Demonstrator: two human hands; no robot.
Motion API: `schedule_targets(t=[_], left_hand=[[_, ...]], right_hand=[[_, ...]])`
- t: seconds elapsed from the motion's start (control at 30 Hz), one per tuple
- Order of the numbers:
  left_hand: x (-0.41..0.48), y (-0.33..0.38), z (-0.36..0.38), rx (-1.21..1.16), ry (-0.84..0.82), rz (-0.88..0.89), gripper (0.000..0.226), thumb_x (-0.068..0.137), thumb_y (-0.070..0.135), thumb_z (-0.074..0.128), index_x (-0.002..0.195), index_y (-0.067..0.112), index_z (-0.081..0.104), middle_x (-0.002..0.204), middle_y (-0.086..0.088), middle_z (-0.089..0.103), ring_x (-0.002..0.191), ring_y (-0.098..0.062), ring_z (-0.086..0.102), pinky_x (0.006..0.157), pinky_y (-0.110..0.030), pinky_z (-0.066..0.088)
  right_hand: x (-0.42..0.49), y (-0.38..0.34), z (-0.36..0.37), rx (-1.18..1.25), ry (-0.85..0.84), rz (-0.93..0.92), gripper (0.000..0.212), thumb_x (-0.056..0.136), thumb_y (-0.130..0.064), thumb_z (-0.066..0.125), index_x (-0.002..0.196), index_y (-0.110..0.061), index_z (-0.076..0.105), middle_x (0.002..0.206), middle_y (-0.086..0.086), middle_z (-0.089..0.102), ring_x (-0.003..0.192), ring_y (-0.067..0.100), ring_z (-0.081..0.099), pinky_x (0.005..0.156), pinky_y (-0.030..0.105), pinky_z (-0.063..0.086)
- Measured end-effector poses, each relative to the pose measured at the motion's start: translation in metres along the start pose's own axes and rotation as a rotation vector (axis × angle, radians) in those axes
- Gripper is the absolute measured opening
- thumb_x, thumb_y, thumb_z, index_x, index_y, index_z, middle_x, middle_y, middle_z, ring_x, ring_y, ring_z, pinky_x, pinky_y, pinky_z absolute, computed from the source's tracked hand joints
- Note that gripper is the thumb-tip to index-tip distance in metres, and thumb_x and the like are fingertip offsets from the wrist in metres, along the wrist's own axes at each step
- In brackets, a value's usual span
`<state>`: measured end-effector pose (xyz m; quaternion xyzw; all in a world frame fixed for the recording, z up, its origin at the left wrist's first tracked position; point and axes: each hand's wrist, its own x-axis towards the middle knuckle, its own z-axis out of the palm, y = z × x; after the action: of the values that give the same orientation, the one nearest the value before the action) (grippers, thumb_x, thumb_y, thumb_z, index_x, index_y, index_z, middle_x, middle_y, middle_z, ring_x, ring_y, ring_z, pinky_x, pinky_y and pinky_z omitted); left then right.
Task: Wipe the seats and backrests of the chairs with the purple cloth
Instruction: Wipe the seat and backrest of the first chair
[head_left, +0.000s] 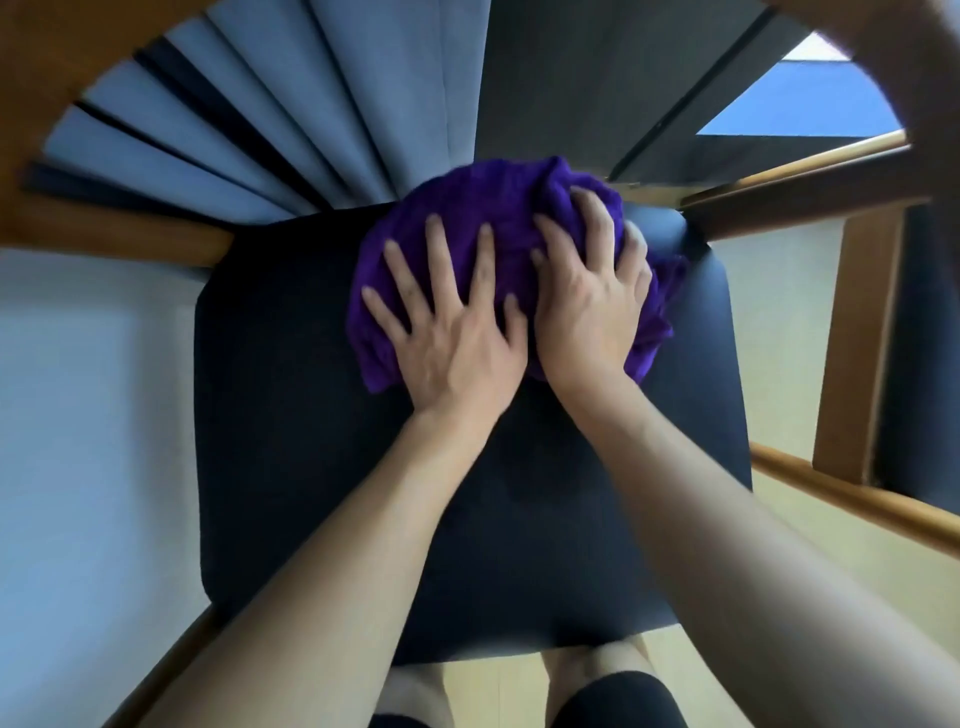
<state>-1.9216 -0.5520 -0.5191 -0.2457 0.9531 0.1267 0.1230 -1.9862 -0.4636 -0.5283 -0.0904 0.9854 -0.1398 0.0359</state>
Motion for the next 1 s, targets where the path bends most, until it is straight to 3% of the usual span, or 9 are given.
schedule_targets(t=[0.1,0.23,0.4,0.73,0.83,1.0], left_hand=[[0.04,-0.002,-0.01,-0.021,-0.01,0.01,0.063,0.094,0.047,0.039,0.154,0.038,0.024,0.166,-0.006,0.011,0.15,-0.041,0.003,0.115,-0.068,0.0],[0.069,-0.019,-0.022,-0.005,-0.002,0.06,0.052,0.096,0.05,0.037,0.146,0.04,0.039,0.156,-0.001,0.036,0.145,-0.032,0.026,0.116,-0.066,0.008],[0.043,-0.037,-0.02,0.051,0.054,0.117,0.055,0.098,0.038,0.039,0.152,0.034,0.032,0.16,-0.006,0.029,0.148,-0.033,0.022,0.116,-0.065,0.012],[0.026,-0.141,-0.036,0.072,0.15,-0.102,0.059,0.097,0.033,0.037,0.154,0.019,0.03,0.162,-0.008,0.026,0.15,-0.023,0.023,0.12,-0.045,0.018],[0.03,-0.135,-0.039,0.0,0.127,-0.107,0.059,0.098,0.029,0.038,0.155,0.016,0.03,0.162,-0.01,0.024,0.15,-0.026,0.02,0.122,-0.042,0.017],[0.035,-0.092,-0.03,-0.029,0.097,-0.031,0.059,0.103,0.033,0.034,0.158,0.021,0.017,0.164,-0.005,0.021,0.152,-0.033,0.01,0.122,-0.049,0.01]], right_hand=[[0.024,-0.009,0.007,-0.016,-0.056,0.038,0.041,0.103,-0.043,0.035,0.141,-0.038,0.049,0.158,-0.006,0.031,0.141,0.035,0.027,0.115,0.043,0.018],[0.033,-0.017,0.008,-0.066,-0.042,0.051,0.042,0.102,-0.047,0.032,0.139,-0.036,0.049,0.157,-0.005,0.032,0.139,0.036,0.029,0.113,0.045,0.02],[0.02,-0.04,0.015,-0.054,-0.07,0.06,0.046,0.104,-0.045,0.032,0.145,-0.03,0.043,0.161,-0.001,0.026,0.143,0.041,0.022,0.114,0.048,0.017],[-0.009,-0.133,0.042,0.0,-0.132,-0.249,0.047,0.101,-0.041,0.043,0.147,-0.031,0.043,0.159,-0.002,0.032,0.141,0.043,0.028,0.112,0.047,0.021],[-0.006,-0.127,0.039,0.022,-0.116,-0.28,0.045,0.101,-0.036,0.044,0.146,-0.033,0.045,0.157,-0.003,0.035,0.137,0.041,0.034,0.109,0.045,0.026],[0.0,-0.091,0.025,-0.015,-0.063,-0.219,0.05,0.096,-0.041,0.043,0.145,-0.034,0.047,0.153,-0.001,0.04,0.125,0.036,0.043,0.102,0.04,0.033]])
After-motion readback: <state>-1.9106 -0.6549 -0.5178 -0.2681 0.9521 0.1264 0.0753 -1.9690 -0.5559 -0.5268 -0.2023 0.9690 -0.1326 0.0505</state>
